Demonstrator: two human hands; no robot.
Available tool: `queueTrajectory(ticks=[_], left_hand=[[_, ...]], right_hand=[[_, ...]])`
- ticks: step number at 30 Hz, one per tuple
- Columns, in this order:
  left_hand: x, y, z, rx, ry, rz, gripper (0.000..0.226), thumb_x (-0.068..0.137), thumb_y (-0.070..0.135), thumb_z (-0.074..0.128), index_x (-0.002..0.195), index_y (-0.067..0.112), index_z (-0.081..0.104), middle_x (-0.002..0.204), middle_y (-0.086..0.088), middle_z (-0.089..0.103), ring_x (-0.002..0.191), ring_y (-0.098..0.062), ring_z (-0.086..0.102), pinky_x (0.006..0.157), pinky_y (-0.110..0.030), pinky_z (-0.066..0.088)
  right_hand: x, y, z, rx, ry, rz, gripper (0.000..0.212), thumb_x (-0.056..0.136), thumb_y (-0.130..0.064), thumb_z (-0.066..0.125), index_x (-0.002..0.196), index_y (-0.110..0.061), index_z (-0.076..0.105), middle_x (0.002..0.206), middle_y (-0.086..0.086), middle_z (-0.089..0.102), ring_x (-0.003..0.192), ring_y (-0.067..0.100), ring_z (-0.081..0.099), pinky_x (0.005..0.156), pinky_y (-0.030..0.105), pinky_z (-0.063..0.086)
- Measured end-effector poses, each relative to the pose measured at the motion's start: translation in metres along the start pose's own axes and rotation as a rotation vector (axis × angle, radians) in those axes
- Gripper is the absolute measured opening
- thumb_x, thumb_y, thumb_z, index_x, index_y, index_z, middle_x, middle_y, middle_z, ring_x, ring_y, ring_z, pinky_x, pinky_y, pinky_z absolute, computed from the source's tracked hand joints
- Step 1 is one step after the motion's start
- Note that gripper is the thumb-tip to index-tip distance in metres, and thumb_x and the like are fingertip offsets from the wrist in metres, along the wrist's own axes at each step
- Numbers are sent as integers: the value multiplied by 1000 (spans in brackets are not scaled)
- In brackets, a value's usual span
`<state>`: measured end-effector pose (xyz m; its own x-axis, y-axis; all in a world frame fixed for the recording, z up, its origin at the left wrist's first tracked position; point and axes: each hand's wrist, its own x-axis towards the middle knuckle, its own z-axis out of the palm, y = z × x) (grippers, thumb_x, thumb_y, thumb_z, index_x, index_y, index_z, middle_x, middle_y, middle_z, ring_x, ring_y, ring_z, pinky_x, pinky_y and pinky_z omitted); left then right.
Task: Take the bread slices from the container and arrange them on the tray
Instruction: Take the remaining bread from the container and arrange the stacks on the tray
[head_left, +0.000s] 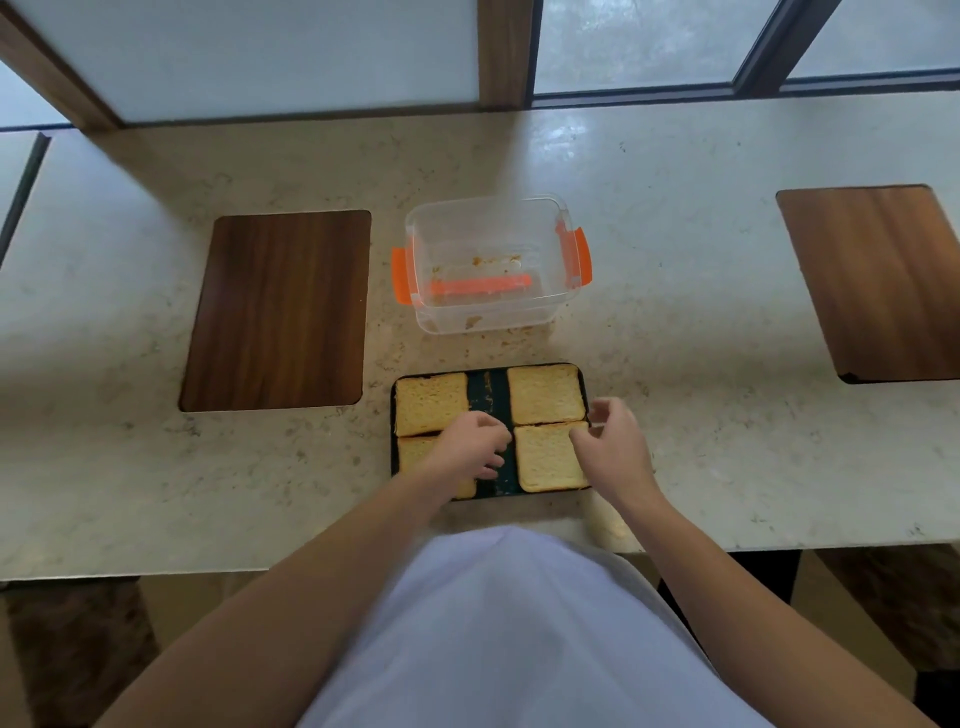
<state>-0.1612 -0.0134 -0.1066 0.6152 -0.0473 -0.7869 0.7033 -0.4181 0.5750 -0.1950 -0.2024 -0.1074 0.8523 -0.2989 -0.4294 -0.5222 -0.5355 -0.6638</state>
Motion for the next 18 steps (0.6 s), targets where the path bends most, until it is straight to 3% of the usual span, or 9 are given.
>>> queueTrajectory(ticks=[2, 4, 6, 8, 13, 18], left_hand=[[-2, -4, -34, -98, 1, 1, 17, 100, 17, 57, 114, 10, 64, 107, -10, 71, 94, -22, 72, 74, -31, 62], [-3, -12, -67, -214, 112, 1, 14, 101, 14, 55, 110, 11, 66, 105, -13, 72, 92, -24, 73, 72, -31, 62], [-3, -24, -91, -285, 257, 29, 16, 102, 12, 51, 108, 13, 67, 104, -12, 73, 91, -24, 72, 71, -30, 59], [-2, -35, -103, -274, 347, 65, 20, 101, 12, 50, 110, 12, 68, 101, -12, 73, 90, -21, 70, 70, -27, 56], [3, -43, -108, -155, 349, 92, 28, 96, 9, 49, 74, 20, 64, 86, -4, 71, 81, -19, 65, 77, -32, 54], [10, -46, -106, -122, 322, 92, 9, 90, 18, 51, 87, 20, 60, 84, -7, 54, 79, -20, 52, 76, -36, 50]], right_hand=[[-1, -9, 2, 63, 4, -27, 39, 90, -20, 60, 128, -16, 53, 114, -3, 58, 92, 2, 55, 67, 19, 41], [-1, -19, 9, 75, -79, -32, 34, 92, -20, 59, 126, -16, 55, 112, -3, 61, 93, 1, 56, 68, 19, 45], [0, -32, 19, 73, -180, -34, 32, 94, -20, 57, 125, -14, 57, 113, -1, 64, 98, 10, 60, 80, 31, 55], [2, -45, 33, 55, -271, -42, 33, 95, -22, 56, 128, -13, 58, 117, 1, 64, 104, 16, 61, 92, 41, 55], [11, -69, 69, 24, -451, 58, 51, 95, -28, 55, 143, -14, 46, 132, 4, 57, 112, 21, 58, 99, 44, 52], [16, -80, 88, 18, -483, 162, 63, 94, -31, 55, 151, -15, 33, 95, -6, 54, 81, 12, 60, 92, 45, 57]])
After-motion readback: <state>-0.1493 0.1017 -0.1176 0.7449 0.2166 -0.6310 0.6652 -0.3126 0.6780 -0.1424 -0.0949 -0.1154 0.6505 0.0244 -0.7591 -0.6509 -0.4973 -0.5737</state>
